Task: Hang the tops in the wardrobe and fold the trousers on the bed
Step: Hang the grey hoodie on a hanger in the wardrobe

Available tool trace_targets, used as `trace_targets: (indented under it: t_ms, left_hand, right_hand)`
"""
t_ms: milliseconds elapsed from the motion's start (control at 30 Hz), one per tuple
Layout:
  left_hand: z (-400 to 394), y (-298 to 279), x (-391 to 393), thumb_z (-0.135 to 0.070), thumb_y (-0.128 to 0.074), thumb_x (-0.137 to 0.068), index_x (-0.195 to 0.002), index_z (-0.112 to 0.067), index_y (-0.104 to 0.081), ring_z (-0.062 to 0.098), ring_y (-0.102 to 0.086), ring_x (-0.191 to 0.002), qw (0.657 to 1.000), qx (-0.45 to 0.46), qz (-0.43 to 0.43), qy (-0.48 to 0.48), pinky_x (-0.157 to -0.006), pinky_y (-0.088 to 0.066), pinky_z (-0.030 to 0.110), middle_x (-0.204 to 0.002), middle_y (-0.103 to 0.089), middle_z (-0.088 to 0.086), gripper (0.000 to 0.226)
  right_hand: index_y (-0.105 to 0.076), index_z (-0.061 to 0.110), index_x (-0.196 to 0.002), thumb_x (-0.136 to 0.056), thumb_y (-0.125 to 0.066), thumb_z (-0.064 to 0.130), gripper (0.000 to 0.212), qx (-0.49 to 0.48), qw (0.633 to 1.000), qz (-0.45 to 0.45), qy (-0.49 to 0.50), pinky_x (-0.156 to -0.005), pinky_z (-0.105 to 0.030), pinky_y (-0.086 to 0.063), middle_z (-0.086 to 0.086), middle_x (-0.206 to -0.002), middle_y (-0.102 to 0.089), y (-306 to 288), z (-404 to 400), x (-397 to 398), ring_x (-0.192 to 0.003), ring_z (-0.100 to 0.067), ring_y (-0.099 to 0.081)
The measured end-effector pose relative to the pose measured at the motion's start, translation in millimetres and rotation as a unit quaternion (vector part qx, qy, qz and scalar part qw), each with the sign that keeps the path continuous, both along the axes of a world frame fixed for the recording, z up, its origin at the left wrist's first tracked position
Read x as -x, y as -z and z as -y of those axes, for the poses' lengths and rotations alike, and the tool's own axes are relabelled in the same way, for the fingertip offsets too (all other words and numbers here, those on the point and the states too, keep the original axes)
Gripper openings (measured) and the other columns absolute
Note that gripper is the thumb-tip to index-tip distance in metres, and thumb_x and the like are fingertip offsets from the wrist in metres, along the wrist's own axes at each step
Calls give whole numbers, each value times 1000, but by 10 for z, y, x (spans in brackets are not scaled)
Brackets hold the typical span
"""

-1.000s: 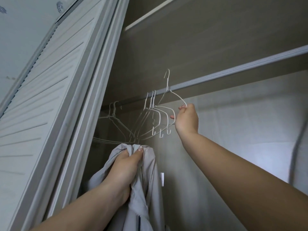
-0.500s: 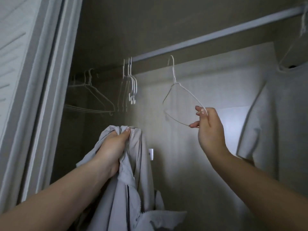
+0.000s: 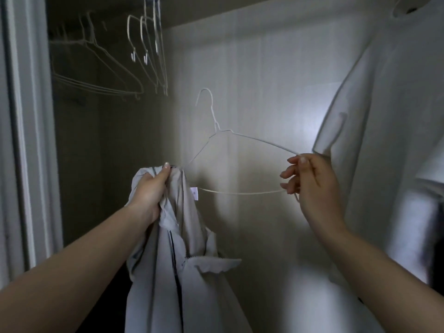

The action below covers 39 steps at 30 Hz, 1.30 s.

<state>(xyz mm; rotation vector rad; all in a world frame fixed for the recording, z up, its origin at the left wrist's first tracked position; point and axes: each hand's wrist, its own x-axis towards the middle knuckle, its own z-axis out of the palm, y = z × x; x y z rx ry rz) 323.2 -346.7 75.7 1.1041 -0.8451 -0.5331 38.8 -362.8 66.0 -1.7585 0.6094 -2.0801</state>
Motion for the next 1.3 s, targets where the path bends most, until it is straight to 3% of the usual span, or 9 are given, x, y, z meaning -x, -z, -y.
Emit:
trace_targets:
  t_ms: [167,267,433,700,833,1000,1067,1167,1300]
  left_hand:
    - [33,241,-288,-32,-55,-95,-81,-10,-57,23,-64,-89,999,-4,16,-41,-93,-49,37,-91,-64,10,26]
    - [43,351,-410,-20,-54,-96,-63,-16,-41,15,-55,-73,995,22,22,-91,-88,-43,31,-73,-52,3,36]
    - [85,495,-624,-8,-47,-99,-67,-19,-34,5,-46,-69,994,33,-15,-107,-88,-36,25,-72,-42,-2,36]
    - [113,562,-551,-16,-54,-96,-63,-20,-27,6,-44,-65,991,21,84,-98,-89,-35,24,-64,-35,-1,42]
    - [65,522,-489,-20,-58,-94,-60,-16,-32,10,-55,-62,985,11,155,-74,-77,-44,24,-60,-47,0,43]
    - [10,448,-118,-19,-50,-99,-65,-2,-46,10,-66,-50,985,18,167,38,-45,-48,15,-48,-63,1,38]
    - [40,423,-13,-23,-51,-99,-70,-4,-52,6,-65,-53,987,25,151,50,-49,-48,13,-50,-63,-3,34]
    - [103,402,40,-34,-55,-96,-92,-2,-65,13,-69,-80,987,14,144,74,-73,-52,20,-81,-71,6,34]
    - [125,410,72,-38,-64,-89,-88,-7,-67,14,-72,-79,990,27,113,76,-72,-55,23,-80,-73,7,31]
  right_hand:
    - [-65,33,-77,-101,-42,25,34,-32,997,19,-64,-57,-31,-57,2,-68,-67,227,-55,75,-42,-8,-49]
    - [-62,23,-81,-102,-41,21,30,-57,994,36,-88,-56,-29,-57,3,-66,-66,325,-84,86,-40,-9,-46]
    - [-60,19,-79,-102,-40,20,31,-86,987,68,-121,-53,-26,-55,4,-63,-64,393,-80,107,-38,-7,-44]
    - [-60,19,-75,-102,-41,21,33,-117,979,79,-145,-51,-26,-55,3,-60,-63,471,-36,60,-35,-7,-42]
    - [-57,15,-77,-102,-41,19,30,-133,978,71,-145,-47,-24,-53,3,-57,-62,483,1,94,-32,-6,-38]
    - [-58,14,-78,-102,-42,20,29,-129,981,42,-142,-47,-26,-54,2,-58,-63,554,10,18,-32,-7,-38]
    - [-58,14,-78,-101,-42,21,29,-133,980,27,-144,-47,-27,-53,0,-59,-63,604,16,-23,-33,-8,-39]
    - [-58,13,-79,-102,-40,20,29,-146,978,6,-149,-50,-30,-54,-1,-59,-63,705,32,-62,-34,-8,-40]
    - [-58,13,-81,-102,-39,18,28,-142,976,-46,-159,-67,-48,-50,-1,-61,-63,826,15,-94,-40,-9,-48]
